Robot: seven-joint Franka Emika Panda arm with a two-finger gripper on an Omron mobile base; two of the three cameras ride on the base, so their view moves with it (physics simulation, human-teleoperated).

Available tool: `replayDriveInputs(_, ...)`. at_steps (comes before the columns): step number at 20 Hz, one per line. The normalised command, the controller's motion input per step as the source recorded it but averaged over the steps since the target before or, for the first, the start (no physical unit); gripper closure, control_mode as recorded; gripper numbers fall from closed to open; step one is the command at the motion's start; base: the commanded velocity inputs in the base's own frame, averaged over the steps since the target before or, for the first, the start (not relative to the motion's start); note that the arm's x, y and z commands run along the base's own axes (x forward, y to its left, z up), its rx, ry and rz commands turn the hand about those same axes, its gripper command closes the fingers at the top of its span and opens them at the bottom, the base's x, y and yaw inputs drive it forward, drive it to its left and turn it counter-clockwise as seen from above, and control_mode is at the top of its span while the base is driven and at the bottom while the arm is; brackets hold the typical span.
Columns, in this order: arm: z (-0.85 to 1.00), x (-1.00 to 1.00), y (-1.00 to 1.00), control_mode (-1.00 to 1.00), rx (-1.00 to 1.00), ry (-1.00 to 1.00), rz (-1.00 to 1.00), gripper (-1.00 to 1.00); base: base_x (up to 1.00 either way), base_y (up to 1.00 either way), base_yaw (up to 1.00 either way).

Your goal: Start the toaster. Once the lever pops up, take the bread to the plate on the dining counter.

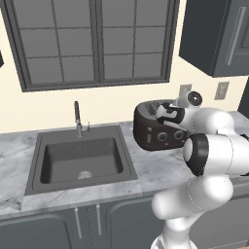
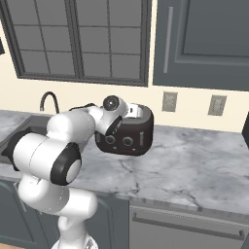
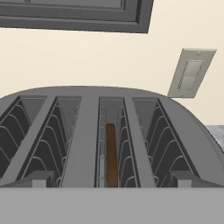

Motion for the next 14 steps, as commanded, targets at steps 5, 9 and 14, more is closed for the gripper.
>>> replayDriveInputs(5,0.0,0.0,0.0,-1.0,0.0,0.0,0.0,-1.0,0.0,0.0,0.0)
replayDriveInputs(9,0.0,0.0,0.0,-1.0,0.0,0.0,0.0,-1.0,0.0,0.0,0.0)
replayDriveInputs(14,0.0,0.0,0.0,-1.0,0.0,0.0,0.0,-1.0,0.0,0.0,0.0)
